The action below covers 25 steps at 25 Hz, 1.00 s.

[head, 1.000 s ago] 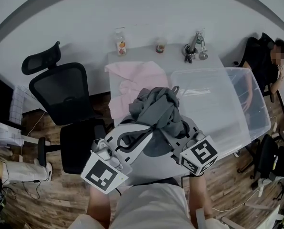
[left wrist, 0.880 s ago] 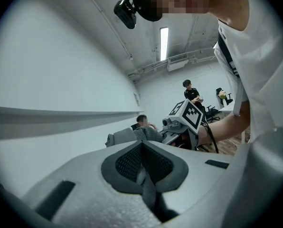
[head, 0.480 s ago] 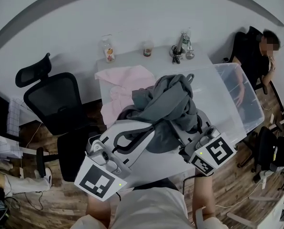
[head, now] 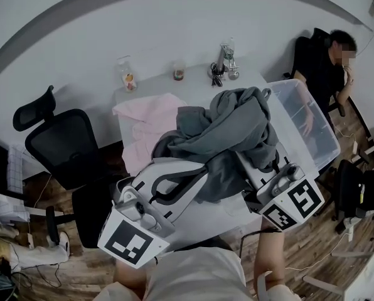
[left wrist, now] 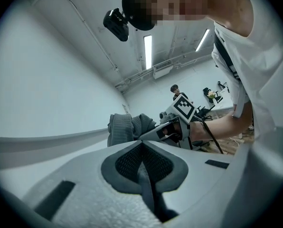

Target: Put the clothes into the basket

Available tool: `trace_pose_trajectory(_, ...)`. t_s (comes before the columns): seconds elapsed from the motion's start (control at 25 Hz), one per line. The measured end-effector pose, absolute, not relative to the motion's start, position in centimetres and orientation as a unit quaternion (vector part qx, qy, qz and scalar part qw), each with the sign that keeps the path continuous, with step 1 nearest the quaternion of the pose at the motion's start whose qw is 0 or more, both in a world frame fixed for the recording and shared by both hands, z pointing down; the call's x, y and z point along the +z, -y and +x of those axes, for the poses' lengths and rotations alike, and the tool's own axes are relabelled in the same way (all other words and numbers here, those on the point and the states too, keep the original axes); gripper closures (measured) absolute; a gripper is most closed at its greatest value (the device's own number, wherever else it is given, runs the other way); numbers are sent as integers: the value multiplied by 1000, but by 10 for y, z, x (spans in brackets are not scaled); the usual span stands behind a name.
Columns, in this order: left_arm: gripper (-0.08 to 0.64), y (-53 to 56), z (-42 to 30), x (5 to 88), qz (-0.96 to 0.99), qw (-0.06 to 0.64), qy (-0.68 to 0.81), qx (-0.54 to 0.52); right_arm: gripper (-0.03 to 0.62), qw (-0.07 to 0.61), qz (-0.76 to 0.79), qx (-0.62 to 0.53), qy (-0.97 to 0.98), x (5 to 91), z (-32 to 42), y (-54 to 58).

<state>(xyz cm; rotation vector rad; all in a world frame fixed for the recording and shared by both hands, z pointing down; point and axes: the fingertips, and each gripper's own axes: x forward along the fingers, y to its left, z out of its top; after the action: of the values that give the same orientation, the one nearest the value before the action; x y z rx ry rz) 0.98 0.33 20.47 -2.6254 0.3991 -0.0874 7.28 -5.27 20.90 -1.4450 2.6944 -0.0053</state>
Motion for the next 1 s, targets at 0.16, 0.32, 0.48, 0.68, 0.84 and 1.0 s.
trace_pose_trajectory(0.16,555,-3,30,199,-960,246,-132,-26,483,55,-488,2,-871,199,98,50)
trace_pose_trajectory(0.32,555,-3,52,193,-961,250,-115,-18,483,70,-503,9,-861,186,124,47)
trace_pose_trajectory(0.48,555,-2,72,190,-963,253,-95,-9,485,80,-522,24,-849,170,151,43)
trace_pose_trajectory(0.68,555,2,100,186,-964,255,-74,-1,485,76,-548,46,-832,153,188,43)
trace_pose_trajectory(0.84,555,9,130,186,-966,252,-59,1,485,71,-562,59,-822,143,220,47)
trace_pose_trajectory(1.0,555,17,138,191,-968,248,-45,5,485,63,-574,59,-814,148,229,52)
